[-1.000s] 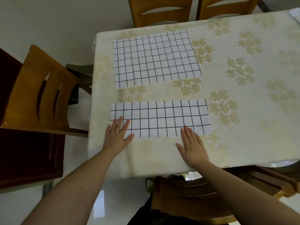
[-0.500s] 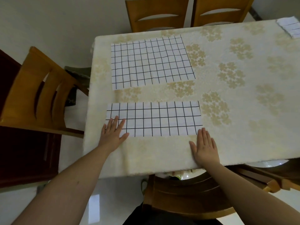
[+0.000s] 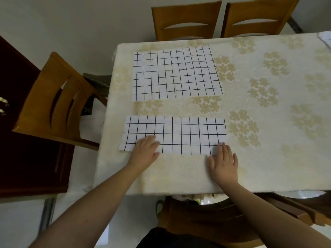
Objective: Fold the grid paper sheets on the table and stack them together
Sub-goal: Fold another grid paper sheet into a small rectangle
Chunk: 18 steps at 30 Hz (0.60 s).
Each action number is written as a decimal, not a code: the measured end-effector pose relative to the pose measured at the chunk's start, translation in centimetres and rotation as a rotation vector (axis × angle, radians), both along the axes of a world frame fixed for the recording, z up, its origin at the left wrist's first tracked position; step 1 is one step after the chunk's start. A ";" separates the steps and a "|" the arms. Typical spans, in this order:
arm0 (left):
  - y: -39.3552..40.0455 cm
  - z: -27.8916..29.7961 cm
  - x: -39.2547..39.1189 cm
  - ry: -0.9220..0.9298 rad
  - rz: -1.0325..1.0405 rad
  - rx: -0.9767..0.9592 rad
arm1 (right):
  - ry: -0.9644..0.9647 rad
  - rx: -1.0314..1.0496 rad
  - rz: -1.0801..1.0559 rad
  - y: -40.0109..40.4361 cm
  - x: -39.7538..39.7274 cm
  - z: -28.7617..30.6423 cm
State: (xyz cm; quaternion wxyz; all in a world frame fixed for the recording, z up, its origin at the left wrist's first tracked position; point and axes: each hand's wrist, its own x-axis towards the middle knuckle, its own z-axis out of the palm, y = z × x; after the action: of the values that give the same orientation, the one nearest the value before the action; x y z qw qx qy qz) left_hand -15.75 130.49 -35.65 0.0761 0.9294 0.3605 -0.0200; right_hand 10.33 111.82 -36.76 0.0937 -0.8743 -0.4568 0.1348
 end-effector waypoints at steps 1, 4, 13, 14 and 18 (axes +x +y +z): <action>-0.6 0.1 0.8 -0.006 -0.039 -0.004 | -0.001 0.016 0.019 0.4 -0.2 0.0; -2.4 0.1 2.5 0.053 -0.118 -0.002 | 0.014 0.011 0.097 1.3 -0.7 -0.2; -3.6 0.8 5.6 0.147 -0.145 0.114 | -0.017 0.047 0.254 2.4 -2.5 -0.1; -3.6 0.9 5.9 0.159 -0.137 0.112 | -0.018 0.058 0.262 2.4 -2.6 -0.1; -3.3 1.3 6.9 0.196 -0.090 0.090 | -0.004 0.101 0.287 2.7 -2.6 0.0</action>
State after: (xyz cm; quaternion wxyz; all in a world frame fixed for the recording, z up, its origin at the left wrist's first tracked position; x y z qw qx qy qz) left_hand -8.85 127.17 -34.31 -0.0022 0.9408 0.3245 -0.0979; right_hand 7.71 114.55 -36.73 0.1163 -0.7946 -0.5834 0.1217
